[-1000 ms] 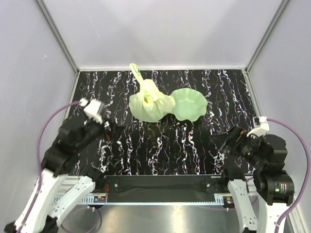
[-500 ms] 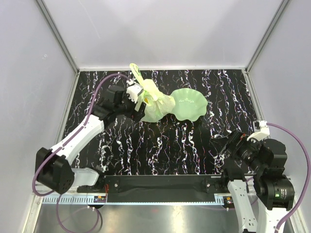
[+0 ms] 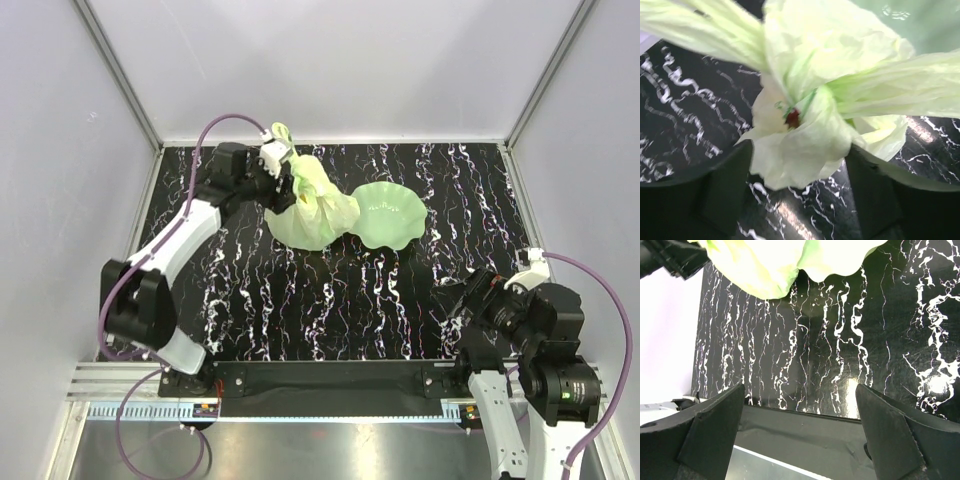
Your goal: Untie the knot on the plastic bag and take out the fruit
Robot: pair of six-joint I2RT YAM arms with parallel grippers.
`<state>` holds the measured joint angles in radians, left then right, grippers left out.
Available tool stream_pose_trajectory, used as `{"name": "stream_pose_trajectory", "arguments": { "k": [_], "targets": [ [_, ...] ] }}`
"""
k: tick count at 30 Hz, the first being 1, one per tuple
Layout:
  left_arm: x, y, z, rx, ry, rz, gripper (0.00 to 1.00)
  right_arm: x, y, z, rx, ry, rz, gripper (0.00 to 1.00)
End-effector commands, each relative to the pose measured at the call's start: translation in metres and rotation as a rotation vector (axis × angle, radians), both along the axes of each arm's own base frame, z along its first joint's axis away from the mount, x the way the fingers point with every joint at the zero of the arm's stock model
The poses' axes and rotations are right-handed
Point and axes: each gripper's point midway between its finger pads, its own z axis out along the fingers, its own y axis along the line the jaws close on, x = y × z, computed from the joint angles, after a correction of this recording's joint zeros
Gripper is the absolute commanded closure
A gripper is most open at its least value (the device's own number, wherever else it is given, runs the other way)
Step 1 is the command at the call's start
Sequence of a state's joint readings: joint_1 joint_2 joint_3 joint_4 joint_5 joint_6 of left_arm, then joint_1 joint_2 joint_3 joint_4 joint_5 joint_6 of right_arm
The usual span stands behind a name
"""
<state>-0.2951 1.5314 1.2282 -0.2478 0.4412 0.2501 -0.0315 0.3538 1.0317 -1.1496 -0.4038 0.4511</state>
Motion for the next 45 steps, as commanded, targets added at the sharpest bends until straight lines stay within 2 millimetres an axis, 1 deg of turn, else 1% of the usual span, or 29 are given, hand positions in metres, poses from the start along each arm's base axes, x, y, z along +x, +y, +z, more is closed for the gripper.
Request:
{"name": "stream_pose_trajectory", "arguments": {
  "k": [1, 3, 4, 5, 6, 7, 8, 10, 11, 13, 14, 15, 18, 22, 23, 25, 27, 28, 29, 31, 34, 35, 36, 38, 39, 40, 41, 44, 45],
  "targets": [
    [0.003, -0.025, 0.011, -0.063, 0.002, -0.159, 0.37, 0.006, -0.004, 0.004, -0.03, -0.03, -0.005, 0.0],
    [-0.001, -0.028, 0.002, -0.07, 0.034, -0.179, 0.48, 0.005, -0.006, 0.003, -0.039, -0.025, -0.014, 0.0],
    [-0.004, -0.03, 0.002, -0.082, 0.037, -0.187, 0.56, 0.005, -0.006, 0.002, -0.04, -0.024, -0.015, 0.0],
    [-0.008, -0.029, -0.004, -0.09, 0.052, -0.186, 0.69, 0.005, -0.006, 0.002, -0.04, -0.027, -0.016, 0.0],
    [-0.011, -0.029, -0.006, -0.092, 0.055, -0.184, 0.77, 0.006, -0.006, 0.0, -0.038, -0.02, -0.016, 0.0],
    [-0.016, -0.028, 0.001, -0.107, 0.05, -0.179, 0.82, 0.007, -0.006, -0.001, -0.038, -0.02, -0.014, 0.0],
    [-0.023, -0.027, -0.008, -0.111, 0.074, -0.173, 0.9, 0.009, -0.006, -0.001, -0.036, -0.023, -0.015, 0.0],
    [-0.028, -0.026, 0.001, -0.138, 0.055, -0.161, 0.92, 0.013, -0.006, -0.007, -0.028, -0.008, -0.021, 0.0],
    [-0.034, -0.026, 0.011, -0.16, 0.044, -0.156, 0.91, 0.017, -0.006, -0.006, -0.025, -0.014, -0.027, 0.0],
    [-0.045, -0.028, 0.016, -0.202, 0.05, -0.157, 0.91, 0.024, -0.008, -0.016, -0.016, 0.008, -0.045, 0.0],
    [-0.051, -0.028, 0.027, -0.222, 0.027, -0.158, 0.9, 0.032, -0.009, -0.016, -0.011, 0.002, -0.055, 0.0],
    [-0.056, -0.027, 0.026, -0.235, 0.039, -0.155, 0.87, 0.037, -0.009, -0.023, 0.013, 0.03, -0.072, 0.0],
    [-0.074, -0.03, 0.034, -0.293, 0.073, -0.148, 0.83, 0.054, -0.006, -0.029, 0.086, 0.07, -0.105, 0.0],
    [-0.112, -0.038, 0.029, -0.324, 0.146, -0.178, 0.81, 0.08, 0.006, -0.03, 0.165, 0.069, -0.069, 0.0],
    [-0.12, -0.04, 0.029, -0.326, 0.161, -0.177, 0.8, 0.092, 0.007, -0.024, 0.175, 0.026, -0.055, 0.0],
    [-0.144, -0.045, 0.035, -0.333, 0.165, -0.228, 0.8, 0.103, 0.013, -0.033, 0.182, 0.022, -0.016, 0.0],
    [-0.166, -0.045, 0.021, -0.308, 0.22, -0.242, 0.8, 0.123, 0.017, -0.039, 0.192, 0.009, 0.02, 0.0],
    [-0.175, -0.042, 0.025, -0.306, 0.202, -0.254, 0.8, 0.127, 0.024, -0.04, 0.215, 0.013, 0.065, 0.0],
    [-0.183, -0.038, 0.015, -0.291, 0.239, -0.24, 0.8, 0.141, 0.027, -0.046, 0.231, 0.022, 0.081, 0.0],
    [-0.194, -0.032, 0.016, -0.281, 0.231, -0.237, 0.8, 0.16, 0.036, -0.053, 0.283, 0.056, 0.131, 0.0],
    [-0.205, -0.026, 0.012, -0.279, 0.258, -0.22, 0.8, 0.184, 0.039, -0.054, 0.284, 0.07, 0.144, 0.0],
    [-0.212, -0.026, 0.014, -0.283, 0.256, -0.227, 0.8, 0.199, 0.041, -0.053, 0.27, 0.083, 0.16, 0.0],
    [-0.215, -0.025, 0.009, -0.279, 0.271, -0.225, 0.8, 0.207, 0.041, -0.052, 0.263, 0.092, 0.166, 0.0],
    [-0.221, -0.022, 0.004, -0.272, 0.29, -0.207, 0.78, 0.219, 0.064, -0.051, 0.248, 0.148, 0.243, 0.0],
    [-0.223, -0.021, 0.006, -0.278, 0.28, -0.198, 0.58, 0.223, 0.068, -0.051, 0.221, 0.152, 0.266, 0.0],
    [-0.22, -0.017, 0.006, -0.277, 0.273, -0.142, 0.52, 0.226, 0.071, -0.06, 0.2, 0.193, 0.264, 0.0],
    [-0.221, -0.019, 0.011, -0.28, 0.253, -0.141, 0.51, 0.232, 0.072, -0.052, 0.176, 0.164, 0.266, 0.0],
    [-0.212, -0.014, 0.027, -0.286, 0.141, -0.043, 0.42, 0.239, 0.07, -0.049, 0.155, 0.132, 0.238, 0.0],
    [-0.199, -0.004, 0.028, -0.268, 0.097, 0.05, 0.38, 0.239, 0.07, -0.049, 0.158, 0.133, 0.238, 0.0]
  ]
}}
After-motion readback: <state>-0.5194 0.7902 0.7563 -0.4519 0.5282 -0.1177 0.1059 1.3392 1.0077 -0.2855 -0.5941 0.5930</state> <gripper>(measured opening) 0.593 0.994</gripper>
